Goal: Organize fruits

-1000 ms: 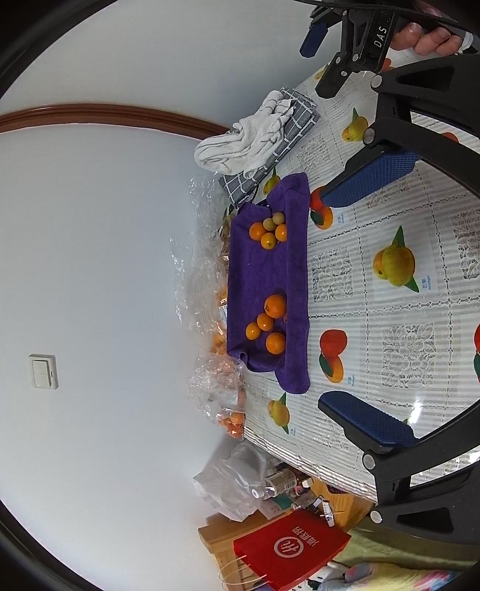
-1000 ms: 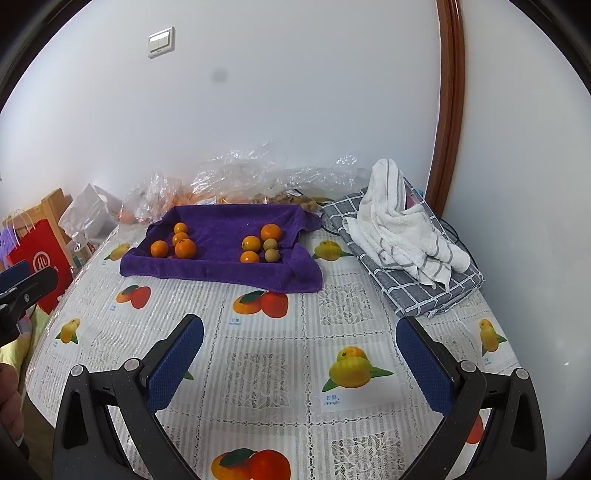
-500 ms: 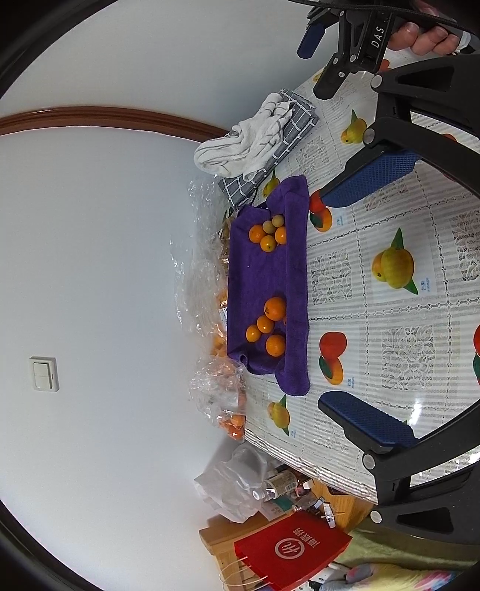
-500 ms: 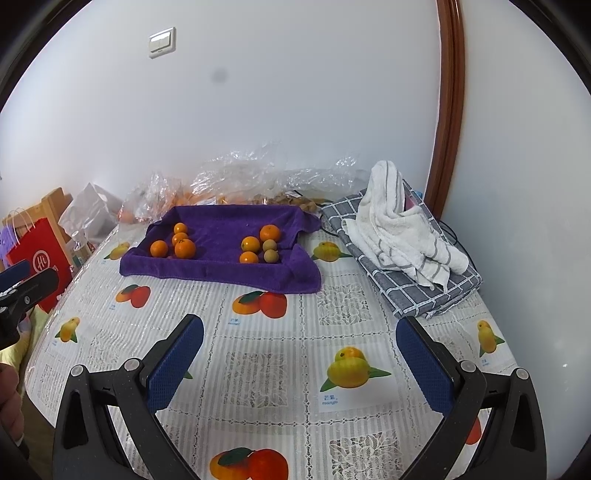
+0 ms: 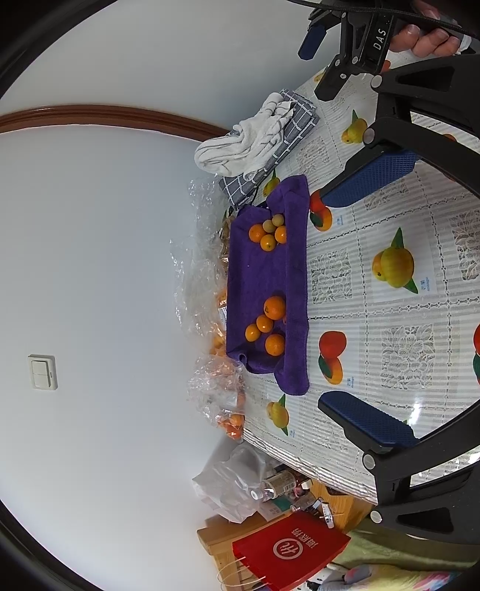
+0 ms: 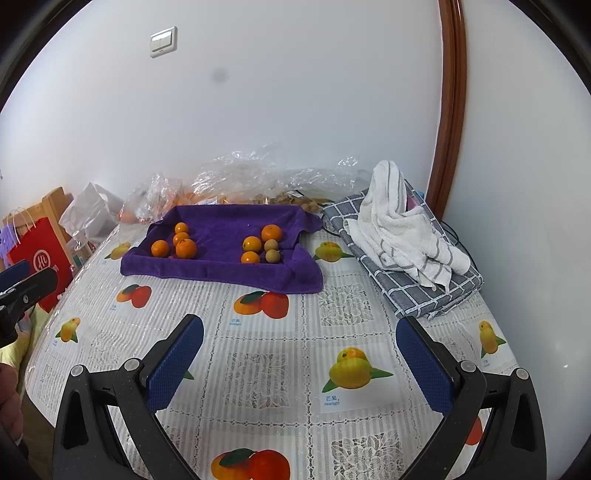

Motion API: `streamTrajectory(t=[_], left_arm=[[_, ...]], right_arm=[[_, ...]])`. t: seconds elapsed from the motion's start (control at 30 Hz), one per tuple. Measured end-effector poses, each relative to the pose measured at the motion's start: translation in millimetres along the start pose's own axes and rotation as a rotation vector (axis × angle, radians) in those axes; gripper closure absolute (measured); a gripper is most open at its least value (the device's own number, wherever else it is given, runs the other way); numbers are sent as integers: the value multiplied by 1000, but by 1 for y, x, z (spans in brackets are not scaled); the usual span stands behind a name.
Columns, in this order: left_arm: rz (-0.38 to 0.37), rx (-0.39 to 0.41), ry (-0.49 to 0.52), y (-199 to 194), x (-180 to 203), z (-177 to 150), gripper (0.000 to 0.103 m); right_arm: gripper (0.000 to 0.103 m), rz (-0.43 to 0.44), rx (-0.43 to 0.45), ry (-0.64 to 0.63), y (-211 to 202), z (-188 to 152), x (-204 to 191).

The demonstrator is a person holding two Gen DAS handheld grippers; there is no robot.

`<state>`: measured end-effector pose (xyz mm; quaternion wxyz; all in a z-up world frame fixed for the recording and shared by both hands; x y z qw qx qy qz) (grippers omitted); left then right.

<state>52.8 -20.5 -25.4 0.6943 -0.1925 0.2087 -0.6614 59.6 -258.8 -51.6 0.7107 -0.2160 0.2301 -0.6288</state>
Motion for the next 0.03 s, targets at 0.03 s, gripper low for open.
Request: streamTrajectory(t=[0.03], left_arm=[[1, 4, 5, 0, 0, 0, 2]], right_arm=[[1, 0, -1, 2, 0, 0, 0]])
Point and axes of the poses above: each gripper's, at about its wrist camera, not at the fingertips, and y roughly the way its jaws point, x to its right, z to its top, the point moved 3 cm from there along y, roughly the way its jaws point, and after that the axes turned 6 degrees about z, right-handed, at the moved point
